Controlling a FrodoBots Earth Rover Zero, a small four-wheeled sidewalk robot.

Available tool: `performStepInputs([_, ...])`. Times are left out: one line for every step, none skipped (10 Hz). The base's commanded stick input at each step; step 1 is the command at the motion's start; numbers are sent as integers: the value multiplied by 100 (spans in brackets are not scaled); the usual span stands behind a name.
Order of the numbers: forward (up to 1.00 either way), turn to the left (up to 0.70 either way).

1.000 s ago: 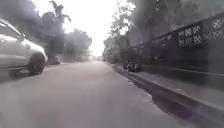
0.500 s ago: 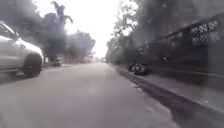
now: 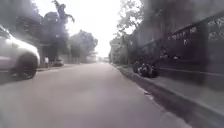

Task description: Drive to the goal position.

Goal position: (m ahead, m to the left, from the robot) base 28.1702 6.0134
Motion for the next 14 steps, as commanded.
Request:
performStepInputs([100,-32])
performStepInputs([100,-32])
performStepInputs([100,-32])
performStepInputs([100,-28])
performStepInputs([100,-10])
performStepInputs([100,0])
performStepInputs([100,0])
performStepInputs([100,0])
performStepInputs([100,0])
performStepInputs([100,0])
performStepInputs([100,0])
performStepInputs([100,0])
performStepInputs([100,0])
performStepInputs([100,0])
